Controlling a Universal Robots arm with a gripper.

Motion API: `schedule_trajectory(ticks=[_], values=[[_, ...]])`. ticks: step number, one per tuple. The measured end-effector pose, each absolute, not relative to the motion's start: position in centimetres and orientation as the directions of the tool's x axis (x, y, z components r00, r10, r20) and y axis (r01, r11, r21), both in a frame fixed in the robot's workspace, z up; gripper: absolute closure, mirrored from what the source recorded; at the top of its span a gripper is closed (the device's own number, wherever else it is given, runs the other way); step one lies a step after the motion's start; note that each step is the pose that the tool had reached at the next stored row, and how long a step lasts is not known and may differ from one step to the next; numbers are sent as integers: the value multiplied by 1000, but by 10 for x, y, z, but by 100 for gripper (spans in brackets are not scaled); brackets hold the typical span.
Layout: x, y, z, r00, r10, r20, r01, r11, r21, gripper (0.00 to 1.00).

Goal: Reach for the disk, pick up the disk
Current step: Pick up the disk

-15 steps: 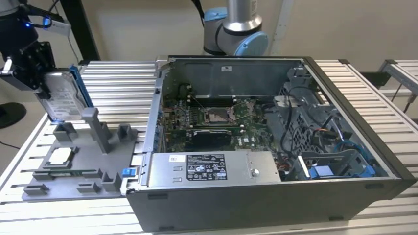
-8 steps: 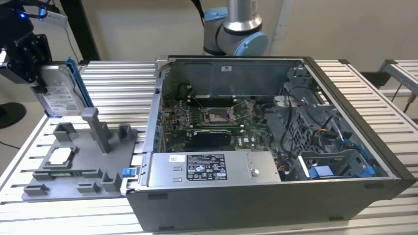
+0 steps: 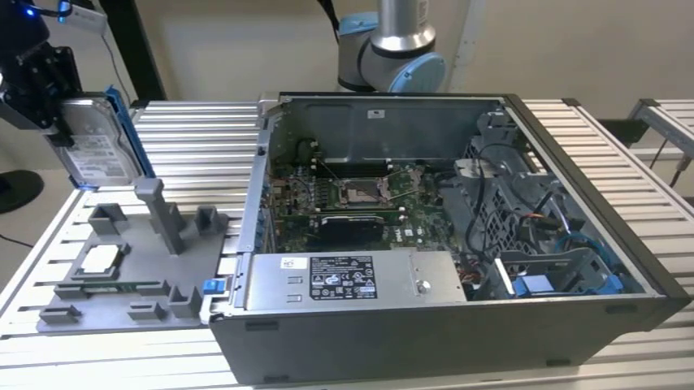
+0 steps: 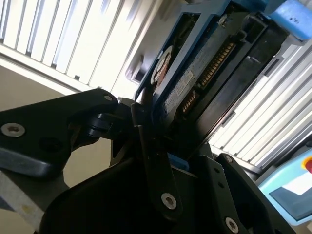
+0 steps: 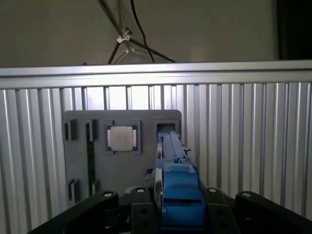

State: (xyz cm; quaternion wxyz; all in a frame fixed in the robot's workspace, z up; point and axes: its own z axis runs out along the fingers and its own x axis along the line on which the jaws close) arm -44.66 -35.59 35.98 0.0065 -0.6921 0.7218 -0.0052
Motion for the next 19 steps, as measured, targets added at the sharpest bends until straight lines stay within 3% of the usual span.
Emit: schedule_trajectory(ticks=[19], values=[[-447,-356,393,-42,-999,-2,-999,42,-16,100]])
